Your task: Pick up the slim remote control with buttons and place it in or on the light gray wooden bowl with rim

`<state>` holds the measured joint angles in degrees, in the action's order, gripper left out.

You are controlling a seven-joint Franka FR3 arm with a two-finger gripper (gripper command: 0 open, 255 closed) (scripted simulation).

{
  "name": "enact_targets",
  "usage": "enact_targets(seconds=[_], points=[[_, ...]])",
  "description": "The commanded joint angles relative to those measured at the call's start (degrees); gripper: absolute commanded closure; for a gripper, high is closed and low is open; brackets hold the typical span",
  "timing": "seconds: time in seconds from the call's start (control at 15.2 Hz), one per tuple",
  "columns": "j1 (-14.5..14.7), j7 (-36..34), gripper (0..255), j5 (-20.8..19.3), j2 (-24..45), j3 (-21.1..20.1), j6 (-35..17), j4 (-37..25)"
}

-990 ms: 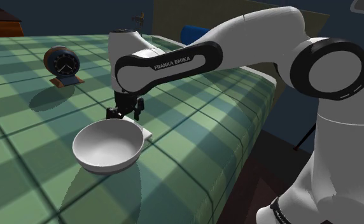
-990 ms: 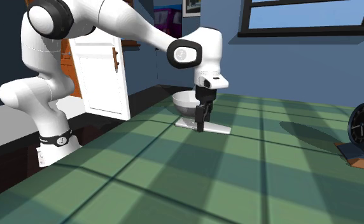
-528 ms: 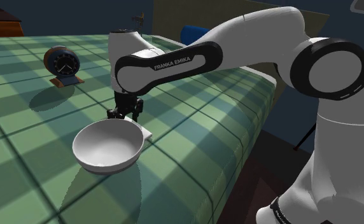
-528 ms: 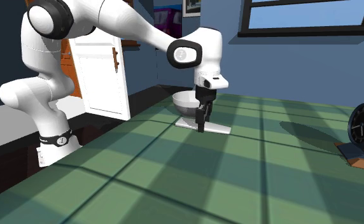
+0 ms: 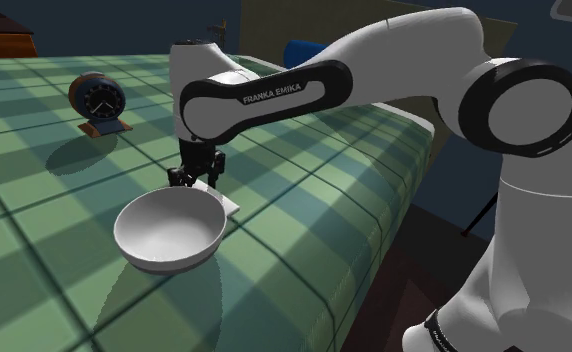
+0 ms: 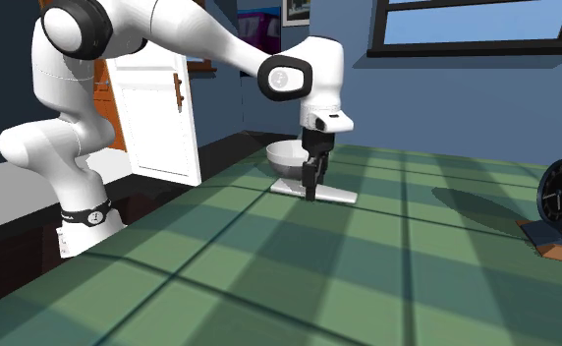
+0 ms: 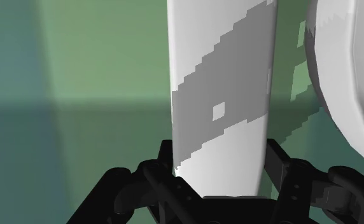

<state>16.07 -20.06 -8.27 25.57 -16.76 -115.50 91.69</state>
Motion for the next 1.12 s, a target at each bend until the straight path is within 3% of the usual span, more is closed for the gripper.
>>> enact_targets(seconds=[0.0,1.06], points=[[-0.03,0.12,255,0.20,-0.57,-0.10,1.29,-0.76],[0.21,0.89,255,1.16,-2.83,-0.60,12.53,-9.86]])
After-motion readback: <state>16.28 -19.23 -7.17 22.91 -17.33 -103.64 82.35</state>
